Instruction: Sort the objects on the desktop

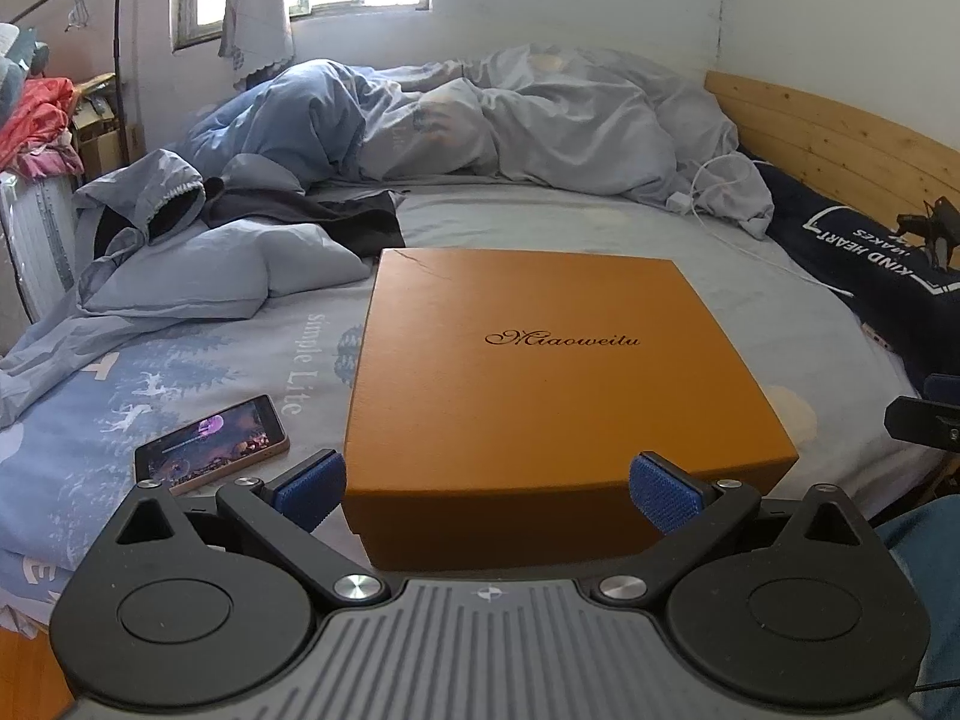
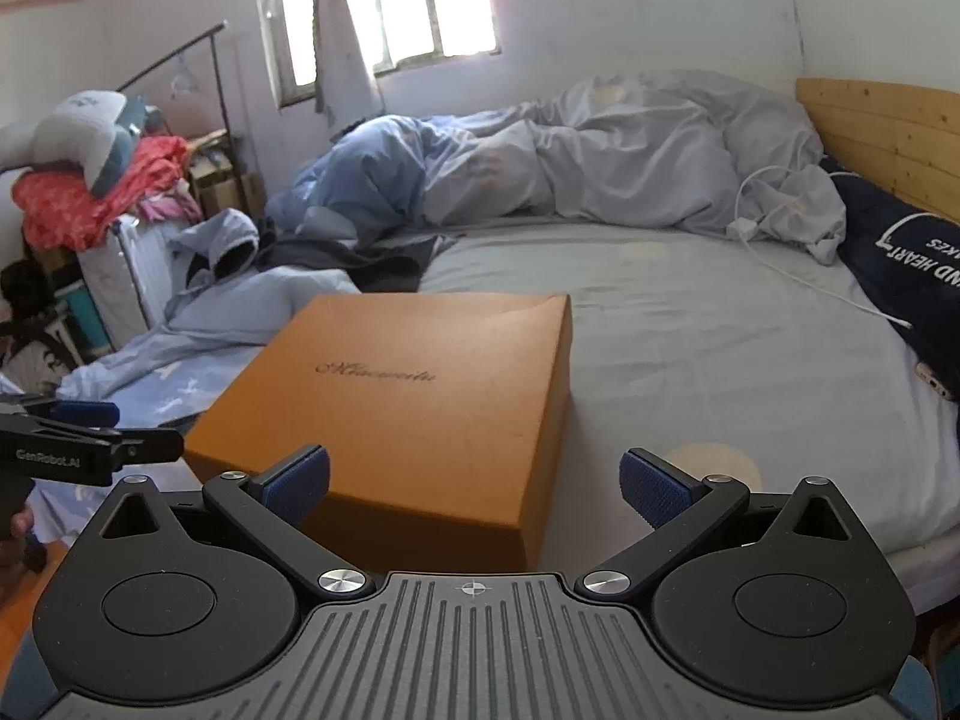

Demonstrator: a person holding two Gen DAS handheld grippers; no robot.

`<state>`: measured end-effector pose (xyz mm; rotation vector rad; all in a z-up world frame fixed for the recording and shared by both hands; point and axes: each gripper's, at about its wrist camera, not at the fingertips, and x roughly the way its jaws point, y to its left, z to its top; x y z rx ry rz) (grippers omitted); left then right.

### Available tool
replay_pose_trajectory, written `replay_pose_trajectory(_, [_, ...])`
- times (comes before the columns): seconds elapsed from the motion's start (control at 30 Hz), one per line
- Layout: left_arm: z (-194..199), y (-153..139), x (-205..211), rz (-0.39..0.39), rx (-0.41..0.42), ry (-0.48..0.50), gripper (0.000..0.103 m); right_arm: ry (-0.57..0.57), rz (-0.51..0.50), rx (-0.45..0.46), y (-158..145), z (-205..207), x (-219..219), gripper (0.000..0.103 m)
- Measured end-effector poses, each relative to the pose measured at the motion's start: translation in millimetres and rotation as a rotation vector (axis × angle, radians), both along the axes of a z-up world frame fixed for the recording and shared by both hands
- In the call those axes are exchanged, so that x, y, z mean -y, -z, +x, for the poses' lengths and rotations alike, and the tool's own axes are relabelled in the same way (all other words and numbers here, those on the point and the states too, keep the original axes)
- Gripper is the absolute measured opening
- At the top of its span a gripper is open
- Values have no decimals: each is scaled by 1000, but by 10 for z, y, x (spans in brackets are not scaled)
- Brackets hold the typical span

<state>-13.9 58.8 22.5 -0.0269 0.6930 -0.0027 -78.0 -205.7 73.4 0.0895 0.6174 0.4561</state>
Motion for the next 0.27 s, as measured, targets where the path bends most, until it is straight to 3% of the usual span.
replay_pose_trajectory(0.27, [-2, 4, 13, 5, 2, 3, 103, -1, -2, -3, -3, 3, 14, 103])
